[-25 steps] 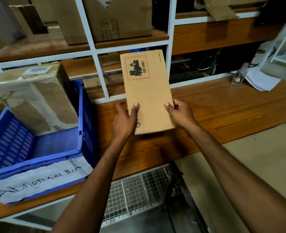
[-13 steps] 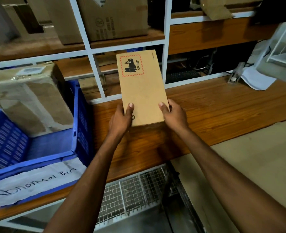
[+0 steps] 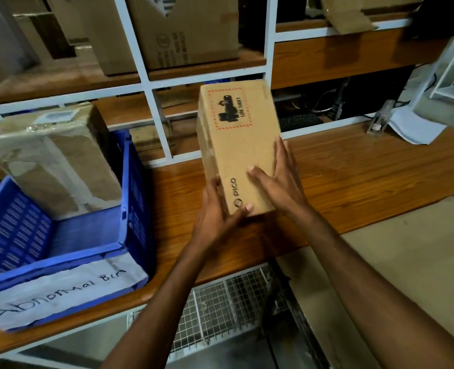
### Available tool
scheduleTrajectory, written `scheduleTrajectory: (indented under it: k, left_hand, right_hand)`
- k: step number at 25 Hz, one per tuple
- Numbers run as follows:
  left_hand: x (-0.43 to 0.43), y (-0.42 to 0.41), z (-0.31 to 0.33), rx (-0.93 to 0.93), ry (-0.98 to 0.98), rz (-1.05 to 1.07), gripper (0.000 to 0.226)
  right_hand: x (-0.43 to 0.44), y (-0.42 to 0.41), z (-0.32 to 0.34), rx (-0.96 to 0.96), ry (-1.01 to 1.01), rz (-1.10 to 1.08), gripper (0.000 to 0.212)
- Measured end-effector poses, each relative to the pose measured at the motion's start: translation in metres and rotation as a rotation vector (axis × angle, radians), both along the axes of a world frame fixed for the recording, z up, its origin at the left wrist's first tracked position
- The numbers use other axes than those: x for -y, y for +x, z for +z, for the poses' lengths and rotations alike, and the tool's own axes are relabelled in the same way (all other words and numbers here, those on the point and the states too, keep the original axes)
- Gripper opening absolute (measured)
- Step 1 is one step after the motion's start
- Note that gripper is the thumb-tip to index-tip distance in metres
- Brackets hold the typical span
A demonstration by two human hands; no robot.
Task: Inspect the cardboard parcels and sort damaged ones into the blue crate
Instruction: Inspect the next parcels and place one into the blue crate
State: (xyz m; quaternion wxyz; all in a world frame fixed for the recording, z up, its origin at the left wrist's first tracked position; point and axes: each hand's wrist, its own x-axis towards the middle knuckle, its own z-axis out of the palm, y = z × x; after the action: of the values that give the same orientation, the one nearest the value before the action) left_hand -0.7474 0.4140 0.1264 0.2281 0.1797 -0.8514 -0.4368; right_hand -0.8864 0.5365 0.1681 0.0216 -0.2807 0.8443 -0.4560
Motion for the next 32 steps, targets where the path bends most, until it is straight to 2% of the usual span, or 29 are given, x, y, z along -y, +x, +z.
scheduleTrajectory:
  k: [3,6,9,12,14,15,17,19,21,22,24,25,26,30,32]
  left_hand:
    - [-0.008,0.001,-0.003,-0.025,-0.08,0.019,0.065]
    - [-0.006,-0.004,0.01,-0.209,0.059,0.219,0.068]
    - [0.02,-0.029,0.029,-0.215,0.325,0.359,0.076]
    - [0.046,-0.043,0.044,-0.234,0.585,0.468,0.092]
    - [0.045,-0.047,0.047,-0.243,0.701,0.338,0.084]
    - [0.039,-0.048,0.047,-0.249,0.731,0.246,0.079]
    - [0.022,-0.049,0.047,-0.285,0.725,0.169,0.074]
    - [0.008,-0.048,0.047,-0.311,0.722,0.211,0.069]
    - [0.004,-0.049,0.041,-0.29,0.576,0.233,0.051]
    - [0.006,-0.05,0.038,-0.231,0.478,0.199,0.054]
    - [0.014,-0.056,0.035,-0.101,0.374,0.015,0.101]
    - [0.018,-0.06,0.033,-0.064,0.353,-0.075,0.117]
    - [0.018,-0.062,0.034,-0.042,0.323,-0.121,0.122]
    - [0.029,-0.075,0.046,-0.103,0.337,0.129,0.099]
    - [0.038,-0.081,0.055,-0.126,0.374,0.088,0.087]
  right_hand:
    - [-0.003,0.002,0.0,-0.075,0.125,-0.051,0.127]
    - [-0.021,0.003,-0.018,-0.203,0.261,-0.04,0.13]
    - [-0.041,0.004,-0.028,-0.24,0.215,-0.063,0.106]
    - [-0.069,-0.002,-0.047,-0.238,-0.003,-0.143,0.07]
    - [-0.077,-0.011,-0.061,-0.224,-0.014,-0.222,0.065]
    - [-0.077,-0.015,-0.064,-0.187,0.002,-0.24,0.069]
    - [-0.068,-0.019,-0.059,-0.008,-0.037,-0.262,0.093]
    - [-0.059,-0.025,-0.046,0.14,-0.052,-0.314,0.115]
    - [-0.056,-0.03,-0.036,0.148,-0.009,-0.249,0.122]
    - [-0.053,-0.03,-0.032,0.137,0.004,-0.157,0.121]
    - [-0.04,-0.021,-0.023,0.129,-0.018,0.008,0.113]
    - [-0.033,-0.015,-0.019,0.137,-0.042,0.047,0.114]
    - [-0.026,-0.011,-0.016,0.153,-0.065,0.055,0.119]
    - [-0.017,-0.014,-0.009,0.113,-0.067,-0.059,0.129]
    - [-0.017,-0.018,-0.005,0.109,-0.064,-0.057,0.127]
